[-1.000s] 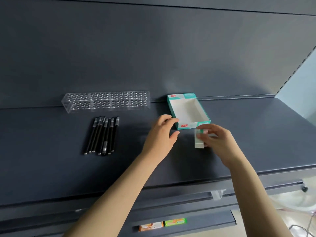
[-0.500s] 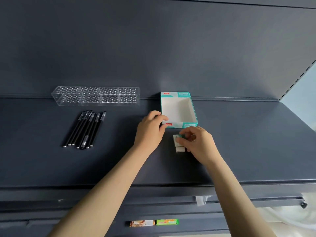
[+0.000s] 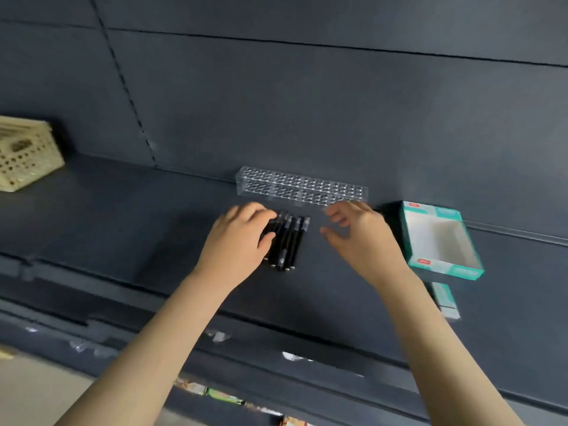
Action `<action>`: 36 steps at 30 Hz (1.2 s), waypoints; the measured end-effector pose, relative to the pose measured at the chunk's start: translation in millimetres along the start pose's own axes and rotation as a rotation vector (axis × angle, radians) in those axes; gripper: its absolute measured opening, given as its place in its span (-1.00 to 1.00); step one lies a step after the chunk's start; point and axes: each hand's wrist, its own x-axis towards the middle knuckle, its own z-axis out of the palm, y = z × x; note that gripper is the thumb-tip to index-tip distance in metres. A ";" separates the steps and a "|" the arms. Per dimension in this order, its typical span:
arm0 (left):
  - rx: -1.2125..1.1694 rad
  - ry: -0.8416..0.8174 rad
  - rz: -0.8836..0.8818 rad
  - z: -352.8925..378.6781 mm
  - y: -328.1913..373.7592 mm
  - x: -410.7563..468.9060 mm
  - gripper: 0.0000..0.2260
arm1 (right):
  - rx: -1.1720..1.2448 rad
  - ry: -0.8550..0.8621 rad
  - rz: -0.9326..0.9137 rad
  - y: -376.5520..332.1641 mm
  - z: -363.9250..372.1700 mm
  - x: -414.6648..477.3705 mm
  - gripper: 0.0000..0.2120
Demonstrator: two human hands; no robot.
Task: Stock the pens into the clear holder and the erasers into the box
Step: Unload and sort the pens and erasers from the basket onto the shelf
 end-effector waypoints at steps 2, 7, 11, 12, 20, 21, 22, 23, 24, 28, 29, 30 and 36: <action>0.078 0.030 -0.096 -35.3 -61.8 -30.4 -0.69 | 0.002 -0.047 -0.086 -55.7 37.8 16.8 -0.70; 0.160 0.098 -0.284 -124.9 -204.5 -106.3 -0.66 | 0.020 -0.115 -0.240 -208.7 141.3 45.8 -0.64; 0.219 0.111 -0.355 -183.6 -304.6 -146.6 -0.66 | 0.087 -0.119 -0.327 -316.5 211.8 68.6 -0.64; 0.222 0.115 -0.381 -195.5 -327.1 -151.9 -0.66 | 0.098 -0.124 -0.339 -339.0 225.8 75.8 -0.65; 0.151 0.103 -0.515 -246.4 -468.7 -128.9 -0.65 | 0.106 -0.165 -0.402 -447.1 297.0 155.7 -0.65; 0.147 0.105 -0.518 -248.5 -482.4 -121.5 -0.65 | 0.104 -0.167 -0.414 -453.8 303.1 168.7 -0.65; 0.149 0.106 -0.517 -249.4 -495.8 -114.2 -0.65 | 0.105 -0.169 -0.426 -459.5 310.2 182.1 -0.65; 0.153 0.109 -0.516 -250.2 -509.0 -106.8 -0.65 | 0.112 -0.173 -0.436 -464.7 318.0 196.2 -0.64; 0.158 0.112 -0.519 -251.6 -521.8 -99.3 -0.65 | 0.126 -0.185 -0.443 -470.3 326.4 210.7 -0.64; 0.176 0.101 -0.551 -256.6 -571.8 -76.1 -0.66 | 0.176 -0.320 -0.438 -492.2 368.6 266.7 -0.61; 0.177 0.093 -0.558 -257.3 -584.8 -71.4 -0.67 | 0.177 -0.361 -0.419 -497.9 380.0 279.7 -0.60; 0.175 0.086 -0.565 -257.8 -597.4 -66.7 -0.67 | 0.178 -0.394 -0.397 -503.1 391.4 291.9 -0.59; 0.107 -0.045 -0.534 -249.0 -670.7 -26.6 -0.69 | 0.084 -0.604 -0.261 -524.8 445.9 346.2 -0.55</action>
